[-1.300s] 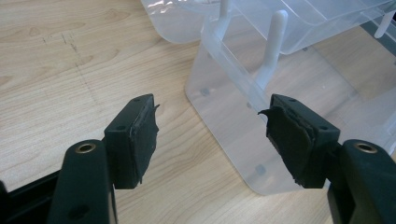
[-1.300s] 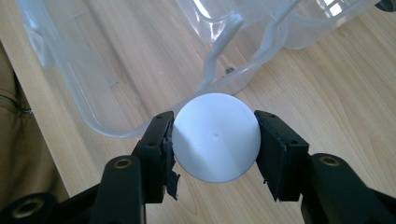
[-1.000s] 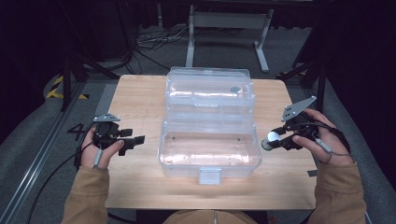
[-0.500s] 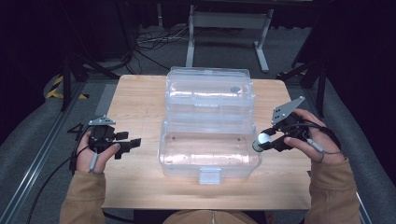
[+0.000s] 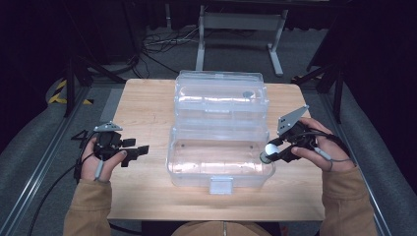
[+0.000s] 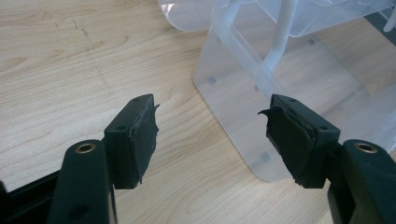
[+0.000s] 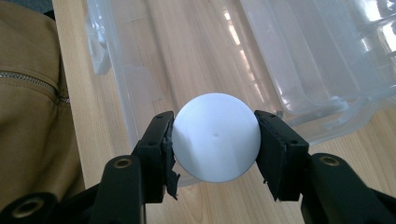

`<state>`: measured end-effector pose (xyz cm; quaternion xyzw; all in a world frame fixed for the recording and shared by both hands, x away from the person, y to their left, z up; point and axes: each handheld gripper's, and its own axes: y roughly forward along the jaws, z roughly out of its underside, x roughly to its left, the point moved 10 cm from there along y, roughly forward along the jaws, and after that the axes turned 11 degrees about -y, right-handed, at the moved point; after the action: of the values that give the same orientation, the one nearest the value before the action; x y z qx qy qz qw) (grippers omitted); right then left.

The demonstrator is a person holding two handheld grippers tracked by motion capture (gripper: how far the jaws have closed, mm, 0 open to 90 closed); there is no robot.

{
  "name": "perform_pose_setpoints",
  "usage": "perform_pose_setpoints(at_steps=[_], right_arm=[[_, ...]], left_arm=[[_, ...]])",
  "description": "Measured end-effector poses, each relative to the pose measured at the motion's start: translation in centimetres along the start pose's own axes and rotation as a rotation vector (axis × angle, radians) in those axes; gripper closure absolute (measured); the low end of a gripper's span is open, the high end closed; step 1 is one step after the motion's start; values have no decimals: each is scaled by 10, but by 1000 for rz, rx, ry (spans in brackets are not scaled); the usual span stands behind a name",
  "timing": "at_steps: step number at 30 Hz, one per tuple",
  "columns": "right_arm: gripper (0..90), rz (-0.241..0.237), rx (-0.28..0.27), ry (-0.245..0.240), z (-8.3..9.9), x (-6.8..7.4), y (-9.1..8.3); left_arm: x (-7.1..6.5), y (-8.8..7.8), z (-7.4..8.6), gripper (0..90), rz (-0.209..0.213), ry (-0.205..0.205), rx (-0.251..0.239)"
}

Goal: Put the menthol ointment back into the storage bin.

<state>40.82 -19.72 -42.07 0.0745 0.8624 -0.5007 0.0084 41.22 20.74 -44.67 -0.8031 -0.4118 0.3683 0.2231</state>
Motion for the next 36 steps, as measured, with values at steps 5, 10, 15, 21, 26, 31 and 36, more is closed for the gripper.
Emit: perform_pose_setpoints(at_steps=[5, 10, 15, 21, 26, 31, 36], right_arm=[[503, -12, 10, -2, 0, 1, 7], [502, -24, 23, -8, 1, 2, 13], [502, -36, 36, -17, 2, 3, 20], [502, -47, 53, -30, 2, 4, 27], [502, -59, 62, -35, 1, 5, 32], [502, -70, 77, -43, 2, 5, 36], [503, -91, 100, -55, 2, 6, 43]], left_arm=[[-1, 2, -1, 340, 5, -2, 1], [-2, 3, -2, 340, 8, 1, 3], [-2, 5, -3, 340, 10, 2, 9], [-2, 6, -2, 340, 9, 1, 11], [-1, 6, -2, 339, 8, -1, 11], [0, 5, 0, 339, 7, -3, 13], [1, 4, 1, 340, 2, -6, 11]])
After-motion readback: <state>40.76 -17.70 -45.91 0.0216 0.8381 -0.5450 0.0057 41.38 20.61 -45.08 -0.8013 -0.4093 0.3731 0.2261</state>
